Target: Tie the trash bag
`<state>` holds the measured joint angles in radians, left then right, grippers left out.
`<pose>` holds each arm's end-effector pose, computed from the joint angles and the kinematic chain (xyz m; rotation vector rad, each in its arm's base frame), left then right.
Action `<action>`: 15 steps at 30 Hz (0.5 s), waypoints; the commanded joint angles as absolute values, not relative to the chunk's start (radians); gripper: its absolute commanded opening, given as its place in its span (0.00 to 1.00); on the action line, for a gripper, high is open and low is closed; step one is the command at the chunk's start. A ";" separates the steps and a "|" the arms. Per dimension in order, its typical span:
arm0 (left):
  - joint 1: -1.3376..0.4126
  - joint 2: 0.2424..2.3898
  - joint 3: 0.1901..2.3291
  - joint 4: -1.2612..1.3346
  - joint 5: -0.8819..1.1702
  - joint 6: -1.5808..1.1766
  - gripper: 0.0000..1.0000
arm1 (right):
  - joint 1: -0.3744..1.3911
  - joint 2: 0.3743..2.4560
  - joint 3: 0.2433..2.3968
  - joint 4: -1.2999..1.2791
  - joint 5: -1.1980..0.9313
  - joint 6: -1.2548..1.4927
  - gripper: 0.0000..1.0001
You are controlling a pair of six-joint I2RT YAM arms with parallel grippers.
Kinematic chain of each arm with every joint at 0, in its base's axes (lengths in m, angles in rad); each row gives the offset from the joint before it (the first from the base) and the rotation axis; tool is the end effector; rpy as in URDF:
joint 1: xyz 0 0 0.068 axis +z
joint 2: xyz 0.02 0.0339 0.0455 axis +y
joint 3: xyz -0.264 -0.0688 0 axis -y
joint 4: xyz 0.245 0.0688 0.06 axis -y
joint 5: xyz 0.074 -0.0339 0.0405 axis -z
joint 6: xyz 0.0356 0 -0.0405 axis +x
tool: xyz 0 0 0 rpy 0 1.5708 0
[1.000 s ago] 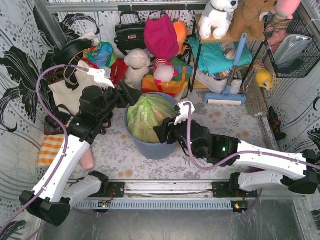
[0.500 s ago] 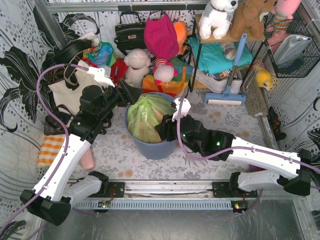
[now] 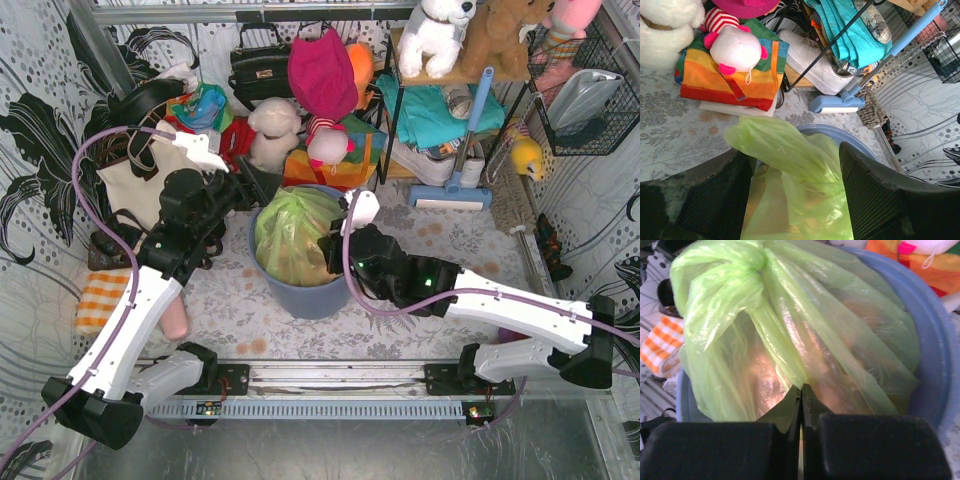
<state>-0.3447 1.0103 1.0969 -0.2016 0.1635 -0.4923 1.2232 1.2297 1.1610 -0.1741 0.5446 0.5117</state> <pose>0.2116 -0.0821 0.4055 -0.0016 1.7431 -0.7597 0.1133 0.2585 0.3802 -0.2581 1.8232 0.7487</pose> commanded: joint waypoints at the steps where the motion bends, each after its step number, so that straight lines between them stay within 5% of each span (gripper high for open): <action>1: -0.334 1.002 1.105 -0.149 0.109 -0.439 0.74 | 1.220 1.175 1.195 -0.214 0.674 0.502 0.00; 15: -0.331 0.987 1.193 -0.255 -0.047 -0.314 0.73 | 1.220 1.102 1.205 -0.295 0.864 0.473 0.00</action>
<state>-0.3393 1.0096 1.1400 -0.2394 0.0391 -0.3851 1.2232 1.1164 1.1767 -0.2794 0.8024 0.5030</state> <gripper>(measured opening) 0.735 0.003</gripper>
